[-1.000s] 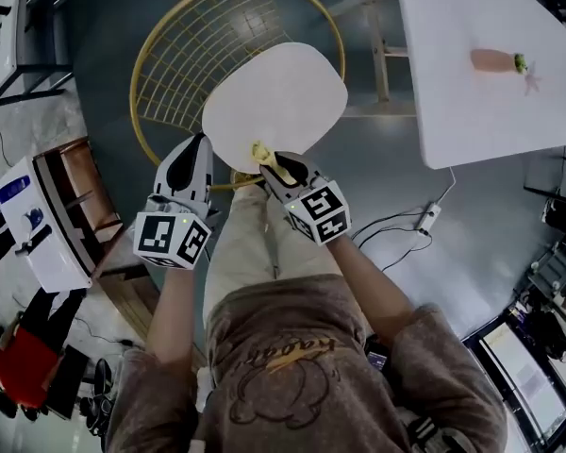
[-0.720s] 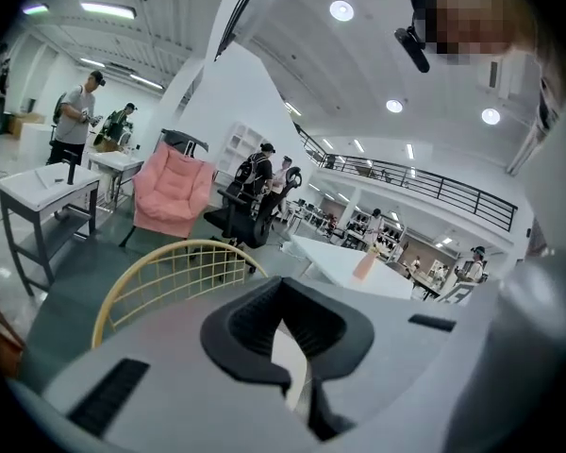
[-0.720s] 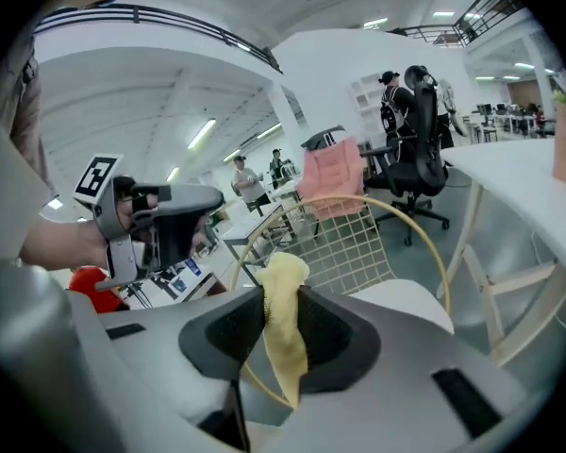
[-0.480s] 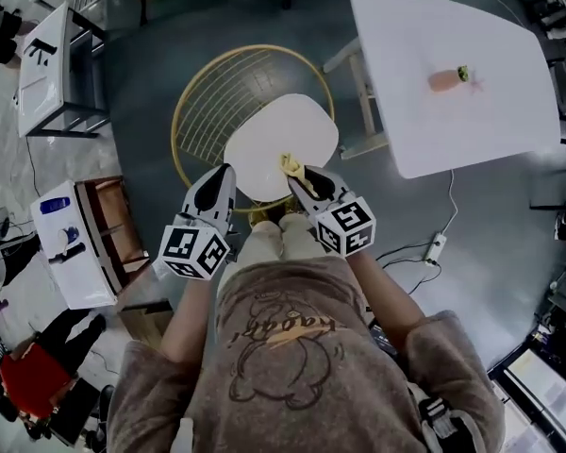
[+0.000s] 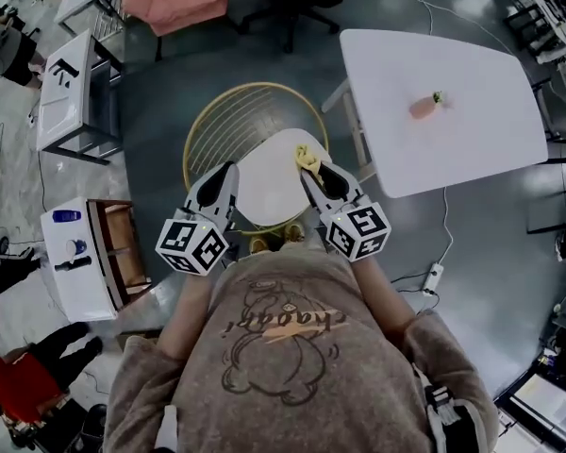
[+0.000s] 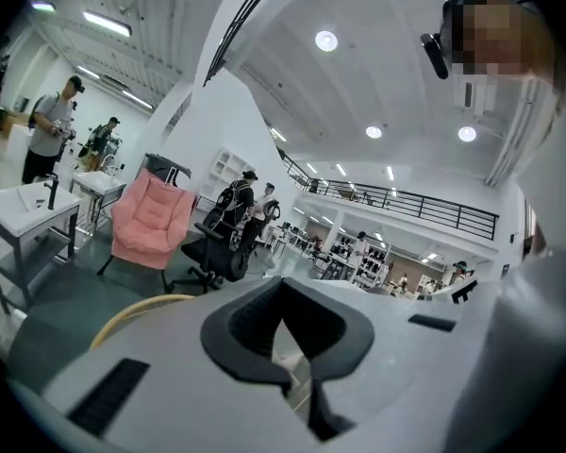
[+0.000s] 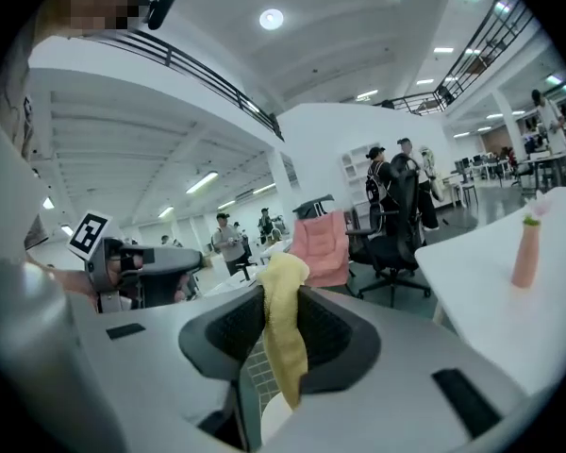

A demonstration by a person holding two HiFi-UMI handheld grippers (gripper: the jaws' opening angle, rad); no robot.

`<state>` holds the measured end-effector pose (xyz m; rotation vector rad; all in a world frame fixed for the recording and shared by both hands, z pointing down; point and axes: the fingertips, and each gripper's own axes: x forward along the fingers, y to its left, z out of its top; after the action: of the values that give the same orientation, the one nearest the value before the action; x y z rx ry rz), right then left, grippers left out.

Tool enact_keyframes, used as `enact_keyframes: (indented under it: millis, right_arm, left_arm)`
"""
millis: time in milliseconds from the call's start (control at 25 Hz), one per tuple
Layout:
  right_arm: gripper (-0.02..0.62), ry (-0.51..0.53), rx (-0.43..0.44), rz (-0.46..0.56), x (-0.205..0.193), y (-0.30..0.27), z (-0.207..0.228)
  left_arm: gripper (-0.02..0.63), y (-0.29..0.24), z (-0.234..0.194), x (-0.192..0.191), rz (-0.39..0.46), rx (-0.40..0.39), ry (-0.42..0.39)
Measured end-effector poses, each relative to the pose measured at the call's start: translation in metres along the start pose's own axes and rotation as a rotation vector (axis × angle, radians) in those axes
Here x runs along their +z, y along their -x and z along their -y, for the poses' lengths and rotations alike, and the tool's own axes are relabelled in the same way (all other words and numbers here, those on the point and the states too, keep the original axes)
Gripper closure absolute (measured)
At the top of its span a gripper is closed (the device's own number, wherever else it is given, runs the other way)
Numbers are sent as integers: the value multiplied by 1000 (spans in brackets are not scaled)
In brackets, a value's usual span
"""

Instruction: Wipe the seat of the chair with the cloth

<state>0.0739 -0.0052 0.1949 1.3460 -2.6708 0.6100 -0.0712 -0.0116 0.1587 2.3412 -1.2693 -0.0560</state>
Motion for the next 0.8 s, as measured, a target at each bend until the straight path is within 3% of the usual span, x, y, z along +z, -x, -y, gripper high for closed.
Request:
enact_keyframes:
  millis: [320, 480, 800]
  right_arm:
    - [476, 73, -35, 137, 62, 33, 4]
    - [476, 87, -80, 144, 61, 51, 15]
    - [476, 123, -190, 179, 46, 79, 28]
  left_arm:
    - [603, 20, -2, 25, 56, 19, -44]
    - [603, 37, -13, 27, 61, 64, -124]
    - [603, 63, -31, 15, 54, 156, -207]
